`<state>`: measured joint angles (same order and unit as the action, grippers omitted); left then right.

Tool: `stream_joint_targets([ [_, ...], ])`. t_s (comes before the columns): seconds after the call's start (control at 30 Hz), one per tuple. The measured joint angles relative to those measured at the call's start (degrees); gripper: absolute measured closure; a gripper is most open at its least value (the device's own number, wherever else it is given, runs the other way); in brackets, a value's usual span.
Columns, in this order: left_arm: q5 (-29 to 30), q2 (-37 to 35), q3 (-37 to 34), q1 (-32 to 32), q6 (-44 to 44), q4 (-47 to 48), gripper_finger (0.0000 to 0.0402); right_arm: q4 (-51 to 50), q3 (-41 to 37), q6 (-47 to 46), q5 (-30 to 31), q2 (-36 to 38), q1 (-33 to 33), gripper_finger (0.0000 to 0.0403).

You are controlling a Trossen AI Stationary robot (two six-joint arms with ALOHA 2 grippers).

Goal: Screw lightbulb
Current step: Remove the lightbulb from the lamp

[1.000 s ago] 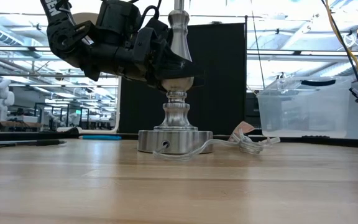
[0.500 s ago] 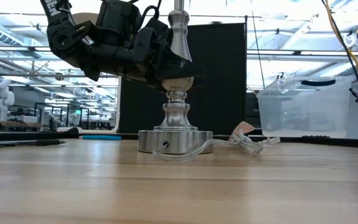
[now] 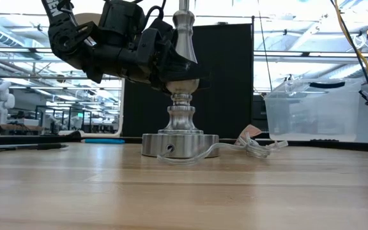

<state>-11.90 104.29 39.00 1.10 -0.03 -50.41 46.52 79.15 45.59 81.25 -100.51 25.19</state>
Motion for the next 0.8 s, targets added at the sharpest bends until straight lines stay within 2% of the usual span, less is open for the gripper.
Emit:
stream_joint_targets([
  [0.3, 0.0, 0.0, 0.0, 0.0, 0.1, 0.0, 0.0144, -0.1, 0.0, 0.8, 3.7, 0.0, -0.2, 0.0204],
  [0.47, 0.0, 0.0, 0.0, 0.0, 0.1, 0.0, 0.0144, -0.1, 0.0, 1.7, 8.2, 0.0, -0.8, 0.0204],
  [0.8, 0.0, 0.0, 0.0, 0.0, 0.1, 0.0, 0.0144, -0.1, 0.0, 2.0, 8.5, 0.0, 1.3, 0.0204],
])
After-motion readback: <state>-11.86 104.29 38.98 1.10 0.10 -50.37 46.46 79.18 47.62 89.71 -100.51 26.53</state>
